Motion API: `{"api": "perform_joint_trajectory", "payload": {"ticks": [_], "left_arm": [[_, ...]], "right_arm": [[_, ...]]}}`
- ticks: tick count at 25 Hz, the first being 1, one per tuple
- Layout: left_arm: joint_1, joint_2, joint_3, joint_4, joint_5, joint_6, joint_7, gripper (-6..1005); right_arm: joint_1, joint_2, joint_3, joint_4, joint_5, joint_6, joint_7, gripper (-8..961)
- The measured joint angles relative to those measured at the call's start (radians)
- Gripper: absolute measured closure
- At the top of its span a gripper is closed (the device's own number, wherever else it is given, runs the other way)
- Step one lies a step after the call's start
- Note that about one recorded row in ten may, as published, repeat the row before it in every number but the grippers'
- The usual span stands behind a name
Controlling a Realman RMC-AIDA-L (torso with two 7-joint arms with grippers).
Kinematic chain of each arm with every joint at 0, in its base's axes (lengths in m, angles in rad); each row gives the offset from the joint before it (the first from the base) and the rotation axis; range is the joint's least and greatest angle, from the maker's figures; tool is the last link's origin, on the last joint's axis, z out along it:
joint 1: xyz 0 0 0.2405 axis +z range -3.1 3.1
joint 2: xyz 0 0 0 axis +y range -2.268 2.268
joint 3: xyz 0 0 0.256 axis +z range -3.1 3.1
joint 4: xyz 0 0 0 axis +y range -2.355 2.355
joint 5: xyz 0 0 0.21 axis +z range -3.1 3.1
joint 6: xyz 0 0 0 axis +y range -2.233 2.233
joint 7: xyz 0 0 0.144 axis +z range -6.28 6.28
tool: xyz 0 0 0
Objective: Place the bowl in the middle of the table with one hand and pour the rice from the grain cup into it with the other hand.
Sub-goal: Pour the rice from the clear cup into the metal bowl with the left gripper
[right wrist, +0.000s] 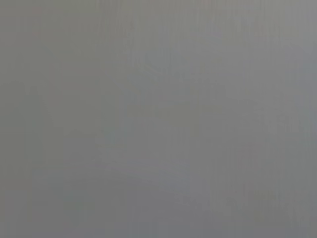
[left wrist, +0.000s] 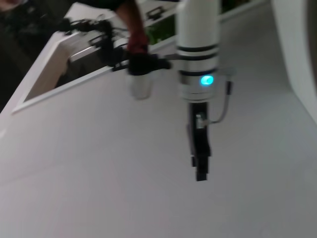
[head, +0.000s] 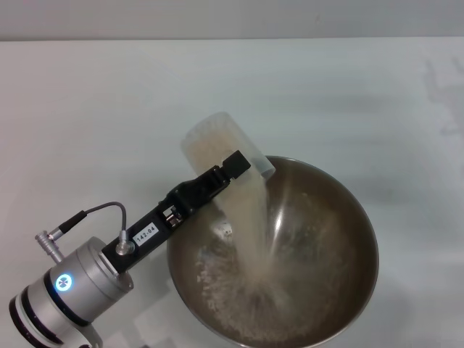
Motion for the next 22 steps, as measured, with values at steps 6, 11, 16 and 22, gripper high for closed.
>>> {"api": "perform_joint_trajectory", "payload": {"ticks": [6,11,16,22], "left_arm": [[0.002,0.000,0.002,-0.006,0.001,-0.008,0.125,956],[0.004,0.000,0.007,-0.006,0.006,-0.011,0.176,953],[0.011,0.000,0.004,-0.002,0.023,-0.028,0.199,951],[0.018,0.000,0.006,-0.001,0.023,-0.043,0.202,948]], "right_arm": [[-0.004,0.000,0.000,0.016,-0.002,-0.023,0.000,469],[-0.002,-0.002,0.000,0.028,-0.002,-0.023,0.000,469],[-0.009,-0.003,0.000,0.034,-0.002,-0.054,-0.015,469],[-0.018,-0.001,0.000,0.033,-0.002,-0.076,-0.023,468]]}}
